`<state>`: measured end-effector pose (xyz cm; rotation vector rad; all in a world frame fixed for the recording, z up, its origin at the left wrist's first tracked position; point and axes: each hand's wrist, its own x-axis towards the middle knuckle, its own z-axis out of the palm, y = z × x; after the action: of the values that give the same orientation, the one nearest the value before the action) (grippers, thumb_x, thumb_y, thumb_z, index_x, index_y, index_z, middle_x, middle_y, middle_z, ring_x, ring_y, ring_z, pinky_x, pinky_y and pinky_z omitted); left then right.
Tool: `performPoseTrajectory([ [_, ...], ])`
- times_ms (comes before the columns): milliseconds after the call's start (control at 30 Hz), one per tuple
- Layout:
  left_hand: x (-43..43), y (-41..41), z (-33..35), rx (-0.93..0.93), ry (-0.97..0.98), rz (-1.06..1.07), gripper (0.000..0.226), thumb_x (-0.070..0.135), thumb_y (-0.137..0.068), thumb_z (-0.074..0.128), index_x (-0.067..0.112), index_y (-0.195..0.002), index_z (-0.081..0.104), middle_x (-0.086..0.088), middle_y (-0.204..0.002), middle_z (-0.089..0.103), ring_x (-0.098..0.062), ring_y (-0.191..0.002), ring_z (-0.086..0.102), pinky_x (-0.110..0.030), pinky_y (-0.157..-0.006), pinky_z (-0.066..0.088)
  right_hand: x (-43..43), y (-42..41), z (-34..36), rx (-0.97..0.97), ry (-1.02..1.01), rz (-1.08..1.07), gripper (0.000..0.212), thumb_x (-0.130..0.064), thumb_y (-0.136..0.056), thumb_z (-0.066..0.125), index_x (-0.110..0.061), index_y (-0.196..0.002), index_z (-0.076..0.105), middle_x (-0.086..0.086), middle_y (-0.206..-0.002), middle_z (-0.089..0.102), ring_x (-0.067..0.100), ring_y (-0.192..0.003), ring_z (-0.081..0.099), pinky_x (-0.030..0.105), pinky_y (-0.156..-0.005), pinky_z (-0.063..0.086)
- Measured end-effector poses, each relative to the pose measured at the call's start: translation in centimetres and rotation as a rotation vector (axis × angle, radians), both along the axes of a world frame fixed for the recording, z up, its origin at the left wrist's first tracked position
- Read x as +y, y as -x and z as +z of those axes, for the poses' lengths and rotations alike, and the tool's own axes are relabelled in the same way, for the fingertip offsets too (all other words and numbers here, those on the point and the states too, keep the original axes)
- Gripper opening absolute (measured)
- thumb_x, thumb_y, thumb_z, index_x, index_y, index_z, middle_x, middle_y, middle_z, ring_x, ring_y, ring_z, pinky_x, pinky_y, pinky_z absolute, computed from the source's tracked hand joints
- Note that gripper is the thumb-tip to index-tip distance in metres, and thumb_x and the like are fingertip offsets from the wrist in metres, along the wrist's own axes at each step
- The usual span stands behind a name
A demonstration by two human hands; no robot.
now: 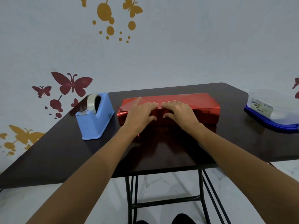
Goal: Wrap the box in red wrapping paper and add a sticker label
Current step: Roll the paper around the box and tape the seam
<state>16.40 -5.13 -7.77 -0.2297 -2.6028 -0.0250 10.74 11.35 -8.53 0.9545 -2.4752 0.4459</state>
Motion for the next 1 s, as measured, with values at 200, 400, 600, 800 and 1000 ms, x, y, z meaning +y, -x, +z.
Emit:
performPoseTrajectory([
  [200, -0.2, 0.4, 0.1, -0.009, -0.084, 0.022, 0.047, 0.027, -0.087, 0.064, 0.025, -0.133, 0.054, 0.002, -0.134, 0.057, -0.024, -0.12, 0.055, -0.038, -0.098, 0.044, -0.2, -0.1, 0.3, 0.185, -0.16, -0.018, 0.072, -0.04, -0.083, 0.065, -0.01, -0.142, 0.038, 0.006, -0.146, 0.042, 0.019, -0.137, 0.036, 0.039, -0.116, 0.014],
  [400, 0.1, 0.4, 0.1, -0.083, -0.35, -0.003, 0.053, 0.02, -0.08, 0.072, 0.02, -0.131, 0.057, -0.001, -0.13, 0.06, -0.02, -0.12, 0.054, -0.034, -0.104, 0.039, -1.3, -0.5, 0.8, 0.025, -0.162, -0.057, 0.056, -0.032, -0.089, 0.06, -0.018, -0.14, 0.041, 0.0, -0.149, 0.039, 0.017, -0.138, 0.034, 0.029, -0.111, 0.025],
  [600, -4.2, -3.9, 6.3, 0.207, -0.759, 0.152, 0.036, 0.033, -0.082, 0.069, 0.021, -0.115, 0.067, 0.005, -0.121, 0.064, -0.012, -0.113, 0.058, -0.033, -0.1, 0.043, -1.7, -0.5, 1.3, 0.063, -0.21, -0.102, 0.057, -0.033, -0.085, 0.063, -0.015, -0.137, 0.046, 0.002, -0.144, 0.046, 0.018, -0.137, 0.035, 0.031, -0.116, 0.014],
  [800, -12.9, -8.5, 7.4, -0.258, -0.573, 0.776, 0.033, 0.031, -0.089, 0.059, 0.002, -0.076, 0.05, -0.016, -0.078, 0.058, -0.031, -0.074, 0.057, -0.033, -0.064, 0.044, -1.9, -0.7, 0.8, 0.022, -0.092, -0.12, 0.052, -0.026, -0.083, 0.066, -0.015, -0.132, 0.052, 0.005, -0.135, 0.053, 0.025, -0.124, 0.047, 0.033, -0.103, 0.036],
  [1000, -13.3, -9.1, 7.3, -0.386, -1.114, 0.61, 0.026, 0.027, -0.09, 0.064, 0.002, -0.094, 0.056, -0.012, -0.089, 0.057, -0.023, -0.072, 0.058, -0.036, -0.064, 0.052, -2.2, -0.8, 0.6, 0.02, -0.104, -0.118, 0.053, -0.024, -0.084, 0.066, -0.013, -0.134, 0.05, 0.005, -0.142, 0.048, 0.022, -0.132, 0.042, 0.034, -0.115, 0.018],
])
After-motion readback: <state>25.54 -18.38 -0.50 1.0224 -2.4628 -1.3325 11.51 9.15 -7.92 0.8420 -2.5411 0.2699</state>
